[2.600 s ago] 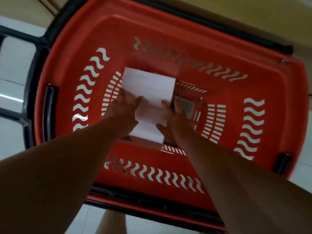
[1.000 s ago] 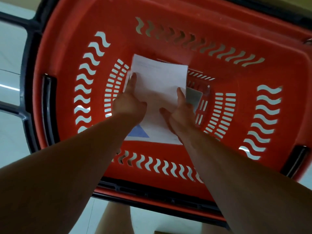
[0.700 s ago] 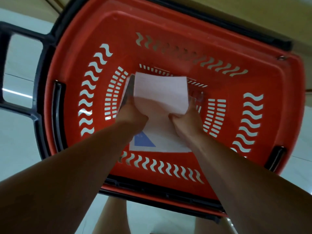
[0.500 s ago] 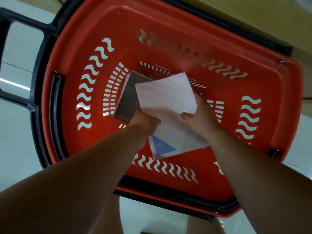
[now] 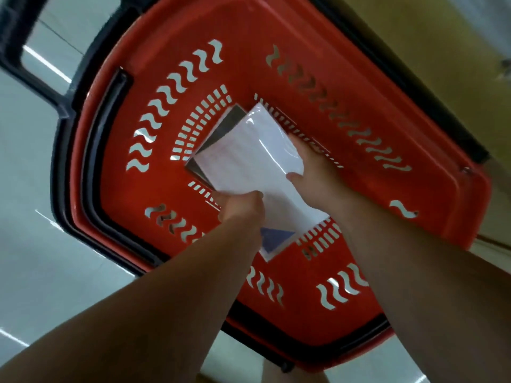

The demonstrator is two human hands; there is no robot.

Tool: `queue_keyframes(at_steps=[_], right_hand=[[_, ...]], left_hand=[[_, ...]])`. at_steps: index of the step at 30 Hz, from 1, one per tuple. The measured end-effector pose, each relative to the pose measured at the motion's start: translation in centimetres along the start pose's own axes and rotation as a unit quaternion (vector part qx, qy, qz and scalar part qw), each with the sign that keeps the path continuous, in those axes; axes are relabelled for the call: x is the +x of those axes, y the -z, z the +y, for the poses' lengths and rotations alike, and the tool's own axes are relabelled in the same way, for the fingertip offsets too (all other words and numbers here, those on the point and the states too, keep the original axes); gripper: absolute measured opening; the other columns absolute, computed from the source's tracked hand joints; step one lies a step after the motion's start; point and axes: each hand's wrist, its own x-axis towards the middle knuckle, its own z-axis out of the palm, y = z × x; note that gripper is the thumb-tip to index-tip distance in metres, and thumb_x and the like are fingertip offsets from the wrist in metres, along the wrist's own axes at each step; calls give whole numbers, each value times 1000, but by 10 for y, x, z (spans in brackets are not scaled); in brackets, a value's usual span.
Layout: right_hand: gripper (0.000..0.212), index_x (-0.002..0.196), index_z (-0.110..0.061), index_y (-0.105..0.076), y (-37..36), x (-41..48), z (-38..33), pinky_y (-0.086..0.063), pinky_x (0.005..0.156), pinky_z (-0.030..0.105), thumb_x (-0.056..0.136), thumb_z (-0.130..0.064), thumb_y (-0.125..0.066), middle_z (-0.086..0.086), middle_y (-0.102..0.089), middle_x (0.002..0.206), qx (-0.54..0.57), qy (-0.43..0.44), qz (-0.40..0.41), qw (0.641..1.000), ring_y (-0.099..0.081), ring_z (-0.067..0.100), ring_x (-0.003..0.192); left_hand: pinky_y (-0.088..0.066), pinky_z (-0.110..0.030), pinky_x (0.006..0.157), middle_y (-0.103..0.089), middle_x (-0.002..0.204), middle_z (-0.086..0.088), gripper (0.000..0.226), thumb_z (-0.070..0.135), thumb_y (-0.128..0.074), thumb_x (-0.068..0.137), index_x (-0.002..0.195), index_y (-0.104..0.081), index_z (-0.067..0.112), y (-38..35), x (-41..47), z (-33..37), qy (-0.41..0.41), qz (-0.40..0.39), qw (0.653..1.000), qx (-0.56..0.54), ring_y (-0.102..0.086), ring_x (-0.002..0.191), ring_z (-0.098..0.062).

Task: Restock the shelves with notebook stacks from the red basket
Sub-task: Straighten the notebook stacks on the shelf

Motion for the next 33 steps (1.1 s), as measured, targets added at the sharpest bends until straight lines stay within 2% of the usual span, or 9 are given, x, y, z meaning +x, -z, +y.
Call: queue_keyframes(at_steps=[3, 7, 12, 16, 20, 24, 27, 30, 33], right_hand=[[82, 163, -26, -13, 9, 12, -17, -17, 126, 41, 99, -22, -63, 5, -15, 169, -78, -5, -15, 997, -15, 26, 155], [87, 163, -28, -2, 7, 25, -14, -16, 126, 45, 99, -25, -62, 5, -7, 171, -141, -16, -47, 989, -10, 27, 157], [93, 159, -42, 1, 2, 28, -11, -21, 124, 51, 95, -33, -65, -2, -4, 171, -80, -46, -63, 994, -9, 27, 157], [95, 156, -47, 4, -8, 37, -8, -22, 123, 55, 90, -45, -64, -5, -5, 171, -86, -49, -79, 992, -8, 26, 157], [91, 159, -43, 4, -16, 42, -4, -16, 125, 53, 95, -45, -61, 0, -5, 170, -122, -42, -82, 988, -6, 27, 156], [91, 158, -42, 9, -22, 45, 4, -16, 125, 50, 95, -49, -57, 0, -3, 165, -143, -22, -79, 986, -8, 27, 153], [93, 159, -40, 9, -25, 54, 8, -15, 125, 48, 92, -53, -54, -1, 1, 169, -113, -3, -96, 989, -6, 25, 156], [98, 148, -53, 22, -26, 66, 10, -16, 124, 51, 76, -67, -42, -2, -4, 171, -76, -7, -133, 988, -11, 23, 157], [90, 150, -53, 20, -21, 74, 10, -14, 126, 50, 92, -53, -48, -2, 0, 171, -64, 9, -153, 986, -8, 23, 157]], left_hand=[[-51, -44, 95, -50, 132, -7, 83, 27, -75, 86, 151, -25, 21, -3, 7, 12, 12, 18, 998, -52, -54, 112, -33], [-53, -47, 94, -47, 132, -2, 97, 28, -78, 85, 153, -9, 37, -12, 16, 5, 1, 33, 996, -77, -52, 119, -30], [-58, -45, 83, -50, 137, -5, 89, 25, -76, 87, 152, -16, 34, -3, 17, -1, -10, 8, 997, -81, -59, 118, -35], [-54, -53, 97, -46, 145, -6, 89, 24, -76, 87, 152, -16, 32, -3, 24, -3, -17, 22, 996, -88, -54, 128, -37], [-57, -40, 77, -44, 146, -7, 92, 22, -78, 85, 153, -16, 29, -6, 31, -3, -22, 15, 992, -120, -51, 130, -37], [-49, -53, 100, -41, 152, -4, 88, 24, -73, 91, 155, -13, 31, -16, 40, -7, -35, 37, 985, -164, -45, 138, -37], [-56, -52, 85, -43, 152, -6, 83, 26, -64, 97, 156, -8, 37, -23, 39, -7, -34, 72, 984, -161, -47, 135, -39], [-47, -49, 102, -49, 148, -9, 80, 29, -60, 97, 157, -7, 36, -28, 46, -10, -50, 102, 983, -146, -51, 132, -40], [-47, -44, 101, -51, 145, -12, 81, 30, -59, 97, 157, -6, 33, -33, 45, -5, -45, 124, 982, -138, -54, 128, -40]])
